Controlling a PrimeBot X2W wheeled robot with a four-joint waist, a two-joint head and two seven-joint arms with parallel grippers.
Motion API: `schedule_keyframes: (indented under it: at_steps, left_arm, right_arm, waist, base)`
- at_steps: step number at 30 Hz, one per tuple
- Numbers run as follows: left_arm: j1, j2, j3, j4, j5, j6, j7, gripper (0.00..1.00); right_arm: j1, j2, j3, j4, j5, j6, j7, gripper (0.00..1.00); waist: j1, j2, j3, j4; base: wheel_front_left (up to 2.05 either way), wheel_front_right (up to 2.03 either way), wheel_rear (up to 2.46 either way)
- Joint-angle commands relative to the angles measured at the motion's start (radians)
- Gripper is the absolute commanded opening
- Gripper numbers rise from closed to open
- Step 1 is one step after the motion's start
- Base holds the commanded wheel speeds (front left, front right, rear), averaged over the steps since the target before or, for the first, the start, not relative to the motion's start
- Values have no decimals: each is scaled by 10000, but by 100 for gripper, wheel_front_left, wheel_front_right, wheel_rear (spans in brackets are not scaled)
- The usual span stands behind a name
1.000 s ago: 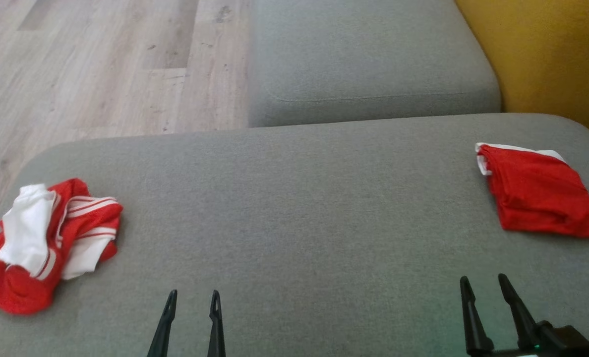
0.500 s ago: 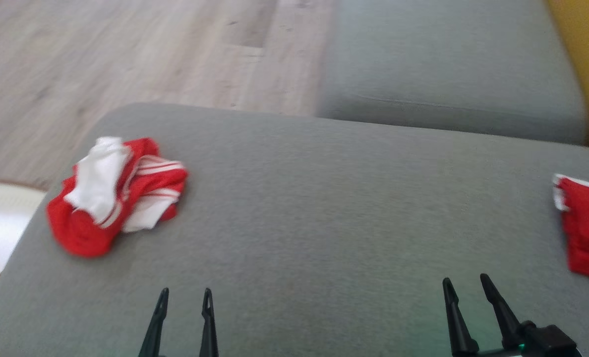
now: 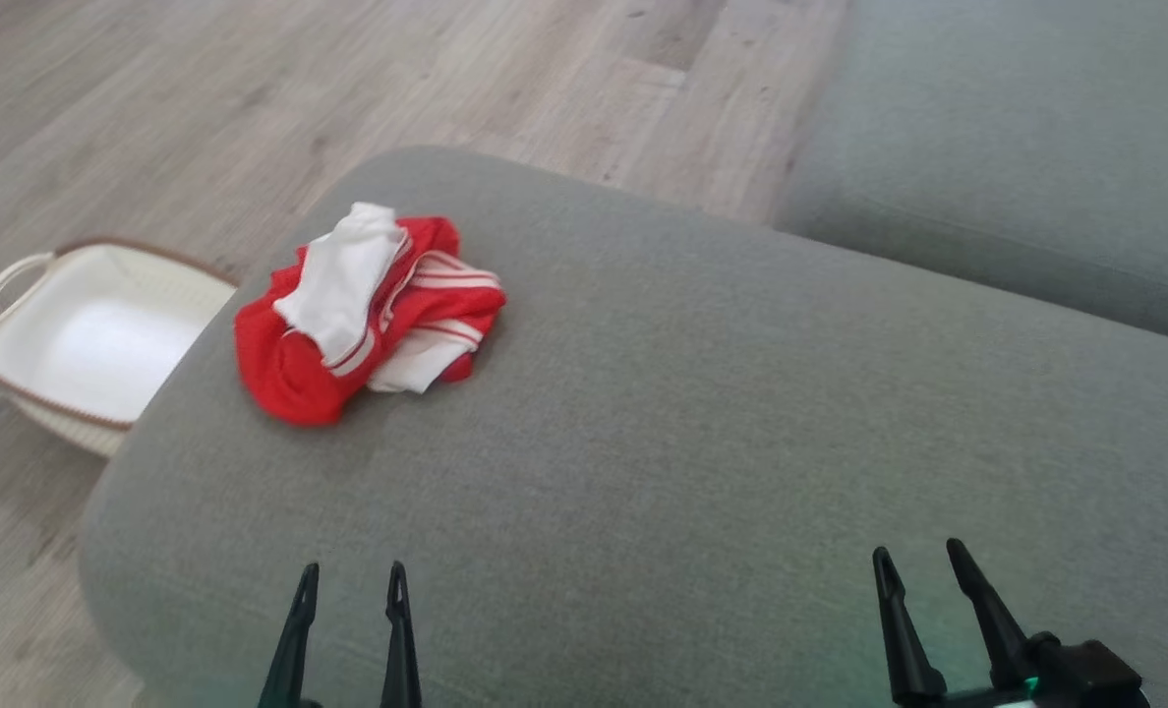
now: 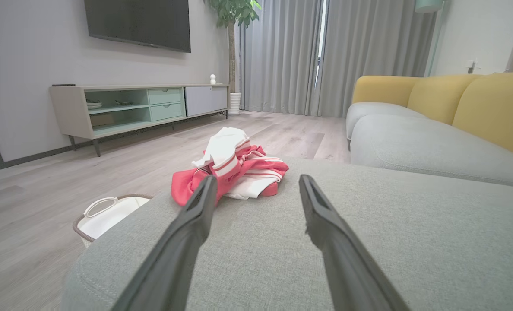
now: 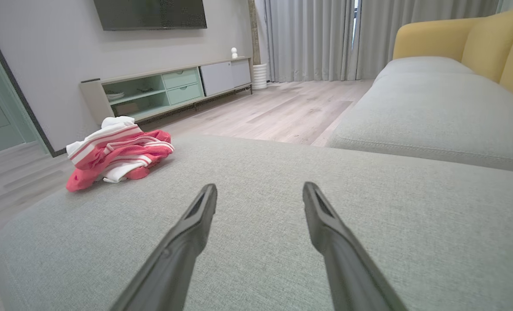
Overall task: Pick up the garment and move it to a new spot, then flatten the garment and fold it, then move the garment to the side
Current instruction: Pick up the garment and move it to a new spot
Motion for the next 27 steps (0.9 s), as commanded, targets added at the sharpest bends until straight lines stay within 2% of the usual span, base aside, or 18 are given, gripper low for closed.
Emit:
schedule_keyframes:
  at_steps: [1,9,14,18,19,22,23,27]
  left_arm:
    - [-456,-79,307,-383,52,51,-51,100]
    - [-2158,388,737,-491,275,-397,-51,100]
    - [-4657,831,1115,-111,312,-827,-51,100]
    - [-7084,1147,1248,1320,300,-1206,166,100]
    - [-7084,1147,1248,1320,300,-1206,166,100]
    - [-8951,1344,1176,2749,338,-1546,1077,100]
    - [-10032,1458,1226,3777,277,-1707,1784,100]
    - [-11732,1559,1511,6017,-178,-2006,3123,100]
  right_arm:
    - [-601,-72,151,-303,-46,-7,-135,100]
    - [-599,-89,214,-295,-364,-7,-135,100]
    - [-977,-800,247,-524,-593,-7,-135,100]
    - [-1412,-1619,212,-780,-627,-7,-135,100]
    - [-1412,-1619,212,-780,-627,-7,-135,100]
    - [-1707,-2203,113,-959,-581,-7,-135,100]
    - [-1906,-2484,100,-1094,-447,-7,-135,100]
    - [-2302,-3019,78,-1462,-292,-7,-135,100]
  waist:
    - [0,0,221,197]
    - [0,0,811,413]
    - [0,0,2173,279]
    - [0,0,3361,129]
    - [0,0,3361,129]
    - [0,0,4088,-11]
    - [0,0,4483,-199]
    - [0,0,5133,-564]
  base:
    - [0,0,0]
    - [0,0,0]
    - [0,0,0]
    - [0,0,0]
    - [0,0,0]
    - [0,0,0]
    - [0,0,0]
    - [0,0,0]
